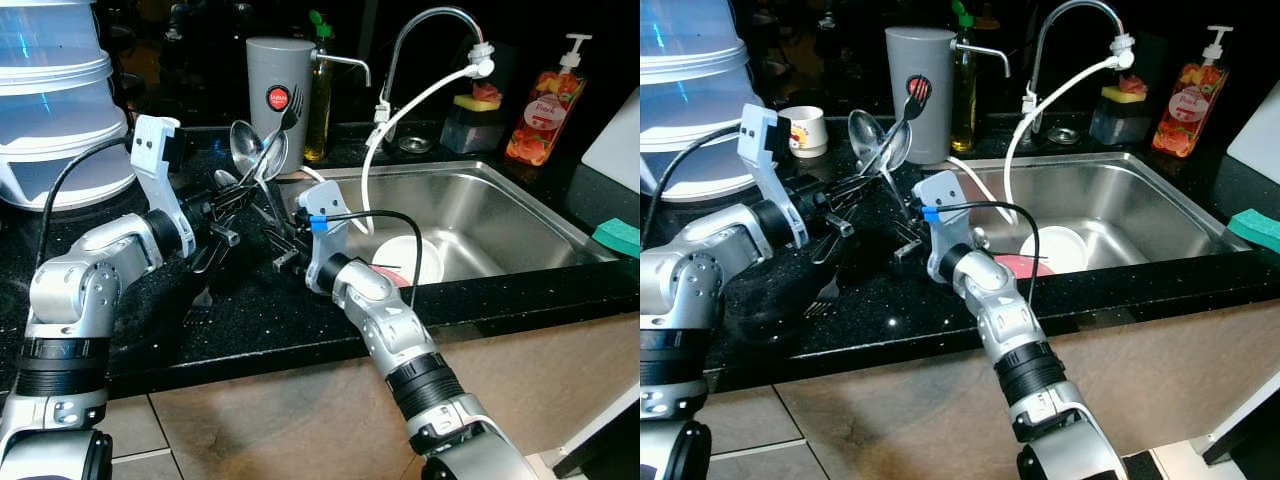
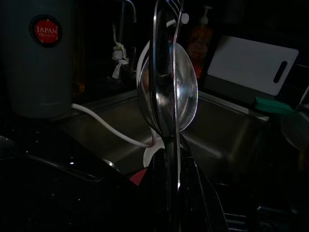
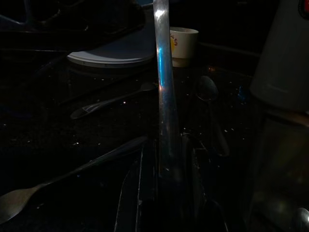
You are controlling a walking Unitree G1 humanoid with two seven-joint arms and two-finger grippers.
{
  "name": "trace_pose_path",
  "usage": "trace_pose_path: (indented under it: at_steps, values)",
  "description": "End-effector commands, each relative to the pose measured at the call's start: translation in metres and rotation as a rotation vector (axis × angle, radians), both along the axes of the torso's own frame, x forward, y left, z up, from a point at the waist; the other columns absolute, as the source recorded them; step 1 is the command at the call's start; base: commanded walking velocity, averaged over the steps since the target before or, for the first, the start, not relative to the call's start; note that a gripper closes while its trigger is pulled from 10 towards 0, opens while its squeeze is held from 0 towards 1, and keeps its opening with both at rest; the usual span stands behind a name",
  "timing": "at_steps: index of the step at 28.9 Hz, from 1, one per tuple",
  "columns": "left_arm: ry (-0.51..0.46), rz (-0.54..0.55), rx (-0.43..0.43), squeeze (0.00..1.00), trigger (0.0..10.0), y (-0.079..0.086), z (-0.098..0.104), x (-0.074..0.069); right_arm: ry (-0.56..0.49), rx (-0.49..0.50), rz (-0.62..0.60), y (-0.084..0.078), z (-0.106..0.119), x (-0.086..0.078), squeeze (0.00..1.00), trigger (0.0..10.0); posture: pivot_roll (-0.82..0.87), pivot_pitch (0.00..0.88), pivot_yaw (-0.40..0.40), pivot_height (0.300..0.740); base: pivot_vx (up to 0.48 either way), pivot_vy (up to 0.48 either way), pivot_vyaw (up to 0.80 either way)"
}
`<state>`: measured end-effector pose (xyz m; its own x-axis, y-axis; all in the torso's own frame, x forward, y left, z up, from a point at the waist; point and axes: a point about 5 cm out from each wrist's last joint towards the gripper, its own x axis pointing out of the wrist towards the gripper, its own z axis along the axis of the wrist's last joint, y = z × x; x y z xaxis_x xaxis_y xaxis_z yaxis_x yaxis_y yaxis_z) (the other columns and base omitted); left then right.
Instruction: Kitchen organization
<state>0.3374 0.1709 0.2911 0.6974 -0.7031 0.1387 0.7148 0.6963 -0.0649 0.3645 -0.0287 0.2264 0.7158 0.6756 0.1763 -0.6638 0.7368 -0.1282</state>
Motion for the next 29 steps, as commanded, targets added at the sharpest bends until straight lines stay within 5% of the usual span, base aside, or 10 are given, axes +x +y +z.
trace_pose_path:
  at_steps: [1,11,16,22,29]
  values:
    - [0.001,0.015,0.016,0.0,0.0,0.006,-0.001,-0.001,0.007,-0.008,-0.011,-0.006,-0.003,0.0,0.0,0.0,0.07,0.036,-0.015,0.74,0.0,0.0,0.0]
    - [0.019,0.088,0.039,0.0,0.0,0.013,-0.007,0.005,-0.032,0.09,-0.024,-0.017,0.013,-0.003,0.0,0.0,0.07,0.035,-0.014,0.74,0.0,0.0,0.0]
    - [0.037,0.083,0.085,0.0,0.0,0.014,-0.016,0.003,-0.063,0.294,-0.121,-0.04,0.042,0.003,0.0,0.0,0.07,0.037,-0.01,0.74,0.0,0.0,0.0]
    - [0.053,0.083,0.098,0.0,0.0,0.014,-0.023,0.001,-0.066,0.412,-0.188,-0.057,0.056,0.009,0.0,0.0,0.07,0.038,-0.009,0.74,0.0,0.0,0.0]
    - [0.065,0.106,0.103,0.0,0.0,0.018,-0.026,0.002,-0.025,0.405,-0.28,-0.074,0.051,0.019,0.0,0.0,0.07,0.041,-0.01,0.74,0.0,0.0,0.0]
